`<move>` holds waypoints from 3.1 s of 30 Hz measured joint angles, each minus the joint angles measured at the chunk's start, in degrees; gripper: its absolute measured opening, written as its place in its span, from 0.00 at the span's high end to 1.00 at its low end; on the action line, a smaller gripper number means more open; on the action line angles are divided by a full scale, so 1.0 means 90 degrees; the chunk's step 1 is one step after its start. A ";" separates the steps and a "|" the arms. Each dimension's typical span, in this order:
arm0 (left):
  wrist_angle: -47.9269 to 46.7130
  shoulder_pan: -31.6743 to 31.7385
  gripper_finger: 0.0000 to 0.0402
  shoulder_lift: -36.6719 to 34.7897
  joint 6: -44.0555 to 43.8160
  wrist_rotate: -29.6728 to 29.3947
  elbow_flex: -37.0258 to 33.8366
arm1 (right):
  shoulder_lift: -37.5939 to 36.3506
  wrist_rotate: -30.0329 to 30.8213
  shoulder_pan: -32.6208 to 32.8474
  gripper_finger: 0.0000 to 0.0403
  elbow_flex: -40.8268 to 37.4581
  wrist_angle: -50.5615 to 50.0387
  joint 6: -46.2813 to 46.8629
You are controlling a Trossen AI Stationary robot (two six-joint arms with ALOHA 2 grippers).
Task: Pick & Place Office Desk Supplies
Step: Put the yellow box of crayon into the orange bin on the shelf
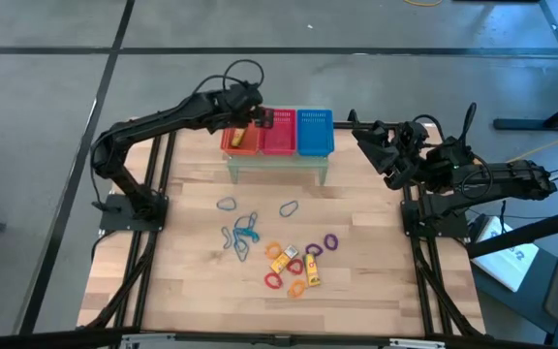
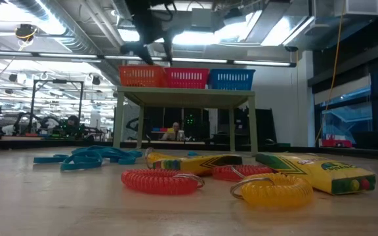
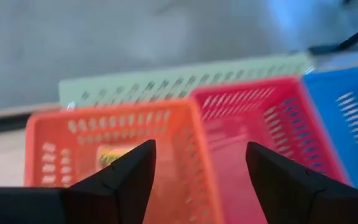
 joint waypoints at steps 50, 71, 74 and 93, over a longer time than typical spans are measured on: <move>-0.0351 -0.4677 0.40 0.2637 -0.2556 0.1354 0.0823 | 0.0002 0.0499 0.0138 0.47 0.0000 -0.0777 0.0510; -0.1609 -0.4413 0.40 0.4354 -0.1434 0.1350 0.2665 | 0.0002 -0.0831 0.0166 0.47 0.0000 -0.1061 0.0510; -0.1893 -0.4345 0.40 0.4694 -0.1212 0.1567 0.3020 | 0.0002 -0.0855 0.0166 0.47 0.0000 -0.1082 0.0510; -0.2017 -0.4348 0.40 0.5048 -0.1179 0.2181 0.3359 | 0.0002 -0.0828 0.0160 0.47 0.0000 -0.1309 0.0486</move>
